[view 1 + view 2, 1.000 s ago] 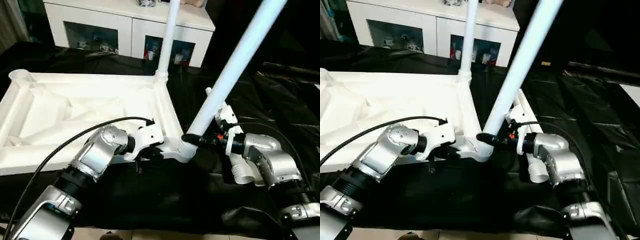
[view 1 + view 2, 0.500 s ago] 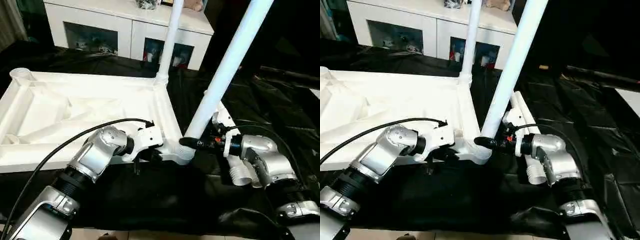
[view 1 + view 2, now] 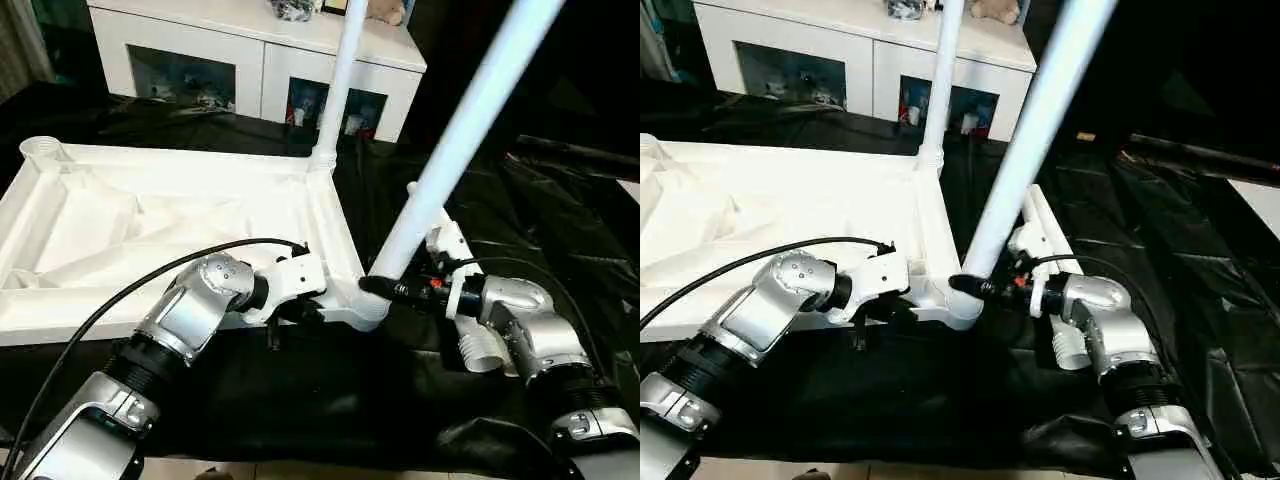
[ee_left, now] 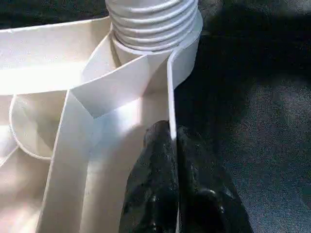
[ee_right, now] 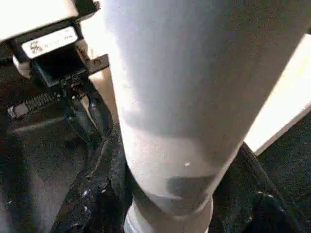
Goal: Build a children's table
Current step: Insert table leg to table base
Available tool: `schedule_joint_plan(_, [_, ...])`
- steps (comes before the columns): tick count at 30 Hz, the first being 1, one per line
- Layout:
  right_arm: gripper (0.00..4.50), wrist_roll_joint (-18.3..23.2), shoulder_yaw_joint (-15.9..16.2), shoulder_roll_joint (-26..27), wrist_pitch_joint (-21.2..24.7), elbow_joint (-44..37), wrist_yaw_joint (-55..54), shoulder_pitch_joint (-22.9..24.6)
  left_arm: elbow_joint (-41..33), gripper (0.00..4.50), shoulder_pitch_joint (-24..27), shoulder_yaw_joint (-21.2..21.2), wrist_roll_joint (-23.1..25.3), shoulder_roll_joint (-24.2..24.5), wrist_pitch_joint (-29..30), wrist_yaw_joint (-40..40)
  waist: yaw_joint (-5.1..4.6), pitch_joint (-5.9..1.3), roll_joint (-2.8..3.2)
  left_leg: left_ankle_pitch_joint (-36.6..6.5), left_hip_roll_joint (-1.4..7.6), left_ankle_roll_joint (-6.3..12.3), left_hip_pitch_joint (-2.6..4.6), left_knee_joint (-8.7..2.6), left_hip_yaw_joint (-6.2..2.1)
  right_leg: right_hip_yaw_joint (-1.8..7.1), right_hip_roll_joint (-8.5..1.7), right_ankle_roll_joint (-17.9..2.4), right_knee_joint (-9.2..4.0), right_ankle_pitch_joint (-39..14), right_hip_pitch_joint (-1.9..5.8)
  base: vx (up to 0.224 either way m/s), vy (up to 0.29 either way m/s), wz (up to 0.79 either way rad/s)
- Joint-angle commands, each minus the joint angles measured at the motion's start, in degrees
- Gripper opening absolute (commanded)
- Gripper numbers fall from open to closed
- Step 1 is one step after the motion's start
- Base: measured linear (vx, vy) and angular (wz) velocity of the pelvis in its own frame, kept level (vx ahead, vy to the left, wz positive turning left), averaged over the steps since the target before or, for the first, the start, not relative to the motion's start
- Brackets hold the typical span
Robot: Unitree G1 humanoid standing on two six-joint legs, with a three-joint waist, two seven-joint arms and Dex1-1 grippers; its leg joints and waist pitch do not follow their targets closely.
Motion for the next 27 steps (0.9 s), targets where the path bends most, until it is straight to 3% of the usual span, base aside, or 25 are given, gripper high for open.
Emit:
schedule_joint_plan(1, [1.86, -7.3, 6.8, -1.1, 2.9, 6.3, 1.0, 5.0, -2.6, 0.00, -0.4, -1.3, -2.5, -1.3, -4.3, -3.9, -0.28, -1.80, 1.39, -22.2, 2.43, -1.75, 1.14, -4.84, -0.97, 1.57, -4.17, -9.5, -5.23, -19.7, 0.59, 0.000, 0.000, 0.00])
schedule_joint_plan(4, [1.86, -7.3, 7.5, -1.3, 2.9, 6.3, 2.3, 5.2, -3.2, 0.00, -0.1, -1.7, -2.6, -1.0, -4.7, -4.7, -0.36, -2.03, 1.49, -20.7, 2.54, -1.51, 1.15, -4.94, -0.95, 1.60, -4.05, -10.0, -5.03, -16.3, 0.88, 0.000, 0.000, 0.00])
schedule_joint_plan(5, [1.86, -7.8, 8.1, -1.5, 2.6, 6.3, 3.1, 5.3, -3.6, 0.00, 0.2, -2.1, -2.5, -0.7, -5.0, -5.1, -0.27, -1.91, 2.10, -20.8, 2.52, -1.63, 1.31, -5.06, -0.96, 1.61, -3.97, -10.4, -4.93, -14.8, 0.78, 0.000, 0.000, 0.00])
schedule_joint_plan(6, [1.86, -7.9, 8.2, -1.6, 2.5, 6.2, 3.2, 5.4, -3.8, 0.00, 0.3, -2.2, -2.3, -0.5, -5.1, -5.2, -0.33, -1.80, 2.20, -21.3, 2.48, -1.70, 1.24, -5.15, -0.97, 1.58, -3.93, -10.5, -4.94, -14.5, 0.87, 0.000, 0.000, 0.00])
schedule_joint_plan(8, [1.86, -8.1, 8.3, -1.5, 2.2, 6.2, 3.4, 5.6, -3.9, 0.00, 0.4, -2.4, -2.3, -0.2, -5.2, -5.4, -0.35, -1.80, 1.91, -22.6, 2.45, -1.75, 1.34, -5.15, -0.97, 1.59, -4.00, -10.3, -5.15, -16.0, 0.97, 0.000, 0.000, 0.00])
schedule_joint_plan(9, [1.86, -8.2, 8.3, -1.6, 2.0, 6.0, 3.6, 5.8, -4.1, 0.00, 0.4, -2.4, -2.4, 0.0, -5.3, -5.6, -0.23, -1.75, 2.46, -22.9, 2.43, -1.89, 1.42, -5.20, -1.03, 1.65, -4.06, -10.3, -5.14, -16.2, 0.91, 0.000, 0.000, 0.00])
schedule_joint_plan(13, [1.86, -8.2, 9.0, -2.0, 1.0, 5.3, 4.3, 6.3, -4.1, 0.00, 0.3, -2.4, -2.5, 0.4, -6.0, -6.4, -0.16, -1.79, 2.44, -22.0, 2.44, -1.48, 1.47, -5.27, -0.97, 1.63, -3.87, -10.9, -5.03, -14.0, 1.21, 0.000, 0.000, 0.00])
schedule_joint_plan(14, [1.86, -8.2, 9.6, -2.6, 0.5, 4.0, 5.5, 7.0, -3.9, 0.00, 0.2, -2.6, -2.6, 0.7, -7.7, -7.3, -0.06, -1.70, 2.98, -21.9, 2.44, -1.46, 1.50, -5.35, -1.02, 1.66, -3.87, -11.0, -5.02, -13.7, 1.18, 0.000, 0.000, 0.00])
schedule_joint_plan(15, [1.86, -8.1, 9.9, -2.9, 0.3, 3.2, 6.2, 7.3, -3.9, 0.00, 0.2, -2.8, -2.8, 0.9, -8.6, -8.0, -0.03, -1.69, 2.71, -21.7, 2.46, -1.11, 1.52, -5.31, -0.94, 1.63, -3.80, -11.0, -5.10, -13.1, 1.28, 0.000, 0.000, 0.00])
schedule_joint_plan(16, [1.86, -8.1, 10.9, -4.0, -0.3, 0.6, 8.3, 8.5, -4.3, 0.00, 0.2, -2.9, -4.0, 1.5, -11.5, -10.5, 0.20, -1.74, 2.88, -20.9, 2.50, -0.77, 1.53, -5.31, -0.90, 1.66, -3.81, -11.0, -5.11, -11.5, 1.44, 0.000, 0.000, 0.00])
schedule_joint_plan(19, [1.86, -8.1, 11.2, -4.5, -0.5, -0.4, 9.1, 8.9, -4.8, 0.00, 0.2, -3.0, -4.4, 1.9, -11.9, -11.4, 0.21, -1.76, 2.91, -19.3, 2.52, -0.22, 1.52, -5.34, -0.76, 1.59, -3.74, -12.0, -4.70, -8.5, 1.59, 0.000, 0.000, 0.00])
schedule_joint_plan(27, [1.86, -8.3, 11.4, -4.2, -1.2, -0.6, 9.0, 9.2, -6.0, 0.00, 0.4, -3.5, -4.4, 2.9, -12.3, -12.3, 0.03, -1.55, 2.98, -21.0, 2.64, -1.09, 1.70, -5.57, -0.86, 1.62, -3.92, -12.0, -4.91, -11.7, 1.50, 0.000, 0.000, 0.00])
